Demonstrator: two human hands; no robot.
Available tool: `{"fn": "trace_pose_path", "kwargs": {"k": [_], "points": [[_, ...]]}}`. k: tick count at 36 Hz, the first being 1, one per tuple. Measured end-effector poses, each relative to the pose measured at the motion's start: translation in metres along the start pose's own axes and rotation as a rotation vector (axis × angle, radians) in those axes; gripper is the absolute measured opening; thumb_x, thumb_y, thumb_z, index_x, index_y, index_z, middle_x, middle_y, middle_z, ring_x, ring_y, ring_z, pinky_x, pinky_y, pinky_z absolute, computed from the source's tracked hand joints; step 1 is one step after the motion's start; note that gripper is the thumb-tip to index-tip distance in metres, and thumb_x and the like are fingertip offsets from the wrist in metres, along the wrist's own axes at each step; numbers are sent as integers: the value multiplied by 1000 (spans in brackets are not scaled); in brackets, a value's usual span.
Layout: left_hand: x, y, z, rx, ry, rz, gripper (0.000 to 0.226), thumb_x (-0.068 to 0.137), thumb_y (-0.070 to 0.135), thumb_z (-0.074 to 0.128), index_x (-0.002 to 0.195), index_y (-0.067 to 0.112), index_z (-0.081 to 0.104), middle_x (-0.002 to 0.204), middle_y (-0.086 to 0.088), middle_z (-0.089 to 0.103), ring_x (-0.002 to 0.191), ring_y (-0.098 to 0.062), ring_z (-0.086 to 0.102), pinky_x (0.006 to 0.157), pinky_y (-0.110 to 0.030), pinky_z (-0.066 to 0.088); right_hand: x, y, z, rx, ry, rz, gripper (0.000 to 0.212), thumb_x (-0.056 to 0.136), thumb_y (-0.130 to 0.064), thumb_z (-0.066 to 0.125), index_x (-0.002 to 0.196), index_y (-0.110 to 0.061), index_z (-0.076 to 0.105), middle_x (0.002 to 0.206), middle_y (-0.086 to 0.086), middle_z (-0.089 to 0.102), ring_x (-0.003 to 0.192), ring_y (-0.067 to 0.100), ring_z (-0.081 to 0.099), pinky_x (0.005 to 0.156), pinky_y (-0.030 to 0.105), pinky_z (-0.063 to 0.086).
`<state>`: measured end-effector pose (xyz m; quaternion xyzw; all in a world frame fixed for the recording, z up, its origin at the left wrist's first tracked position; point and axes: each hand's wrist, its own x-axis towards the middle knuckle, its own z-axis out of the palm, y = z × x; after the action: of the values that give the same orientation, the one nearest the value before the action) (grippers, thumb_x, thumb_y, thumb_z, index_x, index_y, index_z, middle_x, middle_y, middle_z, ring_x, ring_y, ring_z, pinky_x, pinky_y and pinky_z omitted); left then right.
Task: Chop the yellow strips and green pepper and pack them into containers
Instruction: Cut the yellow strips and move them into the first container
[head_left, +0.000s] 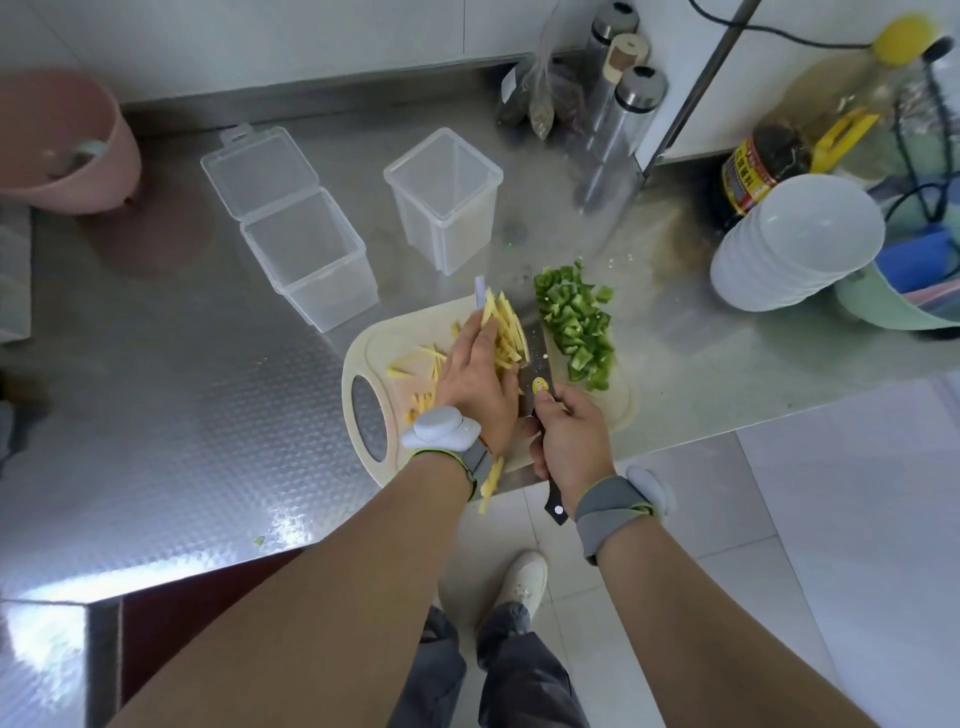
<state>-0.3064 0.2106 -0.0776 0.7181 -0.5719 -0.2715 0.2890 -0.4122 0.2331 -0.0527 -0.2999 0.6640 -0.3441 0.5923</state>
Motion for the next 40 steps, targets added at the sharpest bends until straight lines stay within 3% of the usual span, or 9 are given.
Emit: {"fn": "trace_pose_path", "kwargs": {"k": [10,18,21,27,31,37,40], "points": [[4,23,6,28,6,73,57,89,13,54,143,16,37,154,3,27,137,-21,35,108,-36,35,-4,-9,-12,50,32,-29,18,98,-22,48,92,-10,60,61,8,52,36,14,35,36,18,28],[2,47,-4,16,30,90,57,89,6,49,143,14,36,155,1,26,139,-21,31,110,-29,29,-20,-30,-20,48,22,-58,19,98,-21,46,86,-15,60,63,8,53,36,14,36,37,19,29],[6,58,-14,13,29,88,58,89,3,45,144,15,34,156,2,23,140,-20,28,110,-25,24,-25,-43,-20,50,14,-84,20,98,-21,45,87,-11,59,64,9,52,35,15,34,37,21,28],[16,81,-41,-21,66,84,58,89,5,44,145,19,32,157,4,20,137,-23,35,108,-38,36,-31,-73,-14,42,3,-155,20,97,-21,46,84,-14,59,62,7,54,34,16,35,36,21,28],[16,89,-65,-26,128,77,58,90,2,42,145,16,33,157,2,20,137,-23,34,109,-32,34,-39,-89,-1,52,-36,-188,19,97,-21,47,85,-14,60,61,6,54,33,16,35,36,20,28],[18,87,-105,-22,198,20,60,88,-1,41,145,15,33,157,1,19,138,-24,33,110,-34,32,-49,-110,28,12,-103,-242,23,95,-24,50,76,-19,61,48,-6,55,32,15,35,36,21,29],[25,81,-126,-36,245,2,61,86,-2,42,144,15,34,156,1,21,134,-25,38,108,-35,36,-51,-120,48,0,-144,-261,21,96,-24,49,83,-14,63,46,-7,54,30,16,34,36,23,28]]}}
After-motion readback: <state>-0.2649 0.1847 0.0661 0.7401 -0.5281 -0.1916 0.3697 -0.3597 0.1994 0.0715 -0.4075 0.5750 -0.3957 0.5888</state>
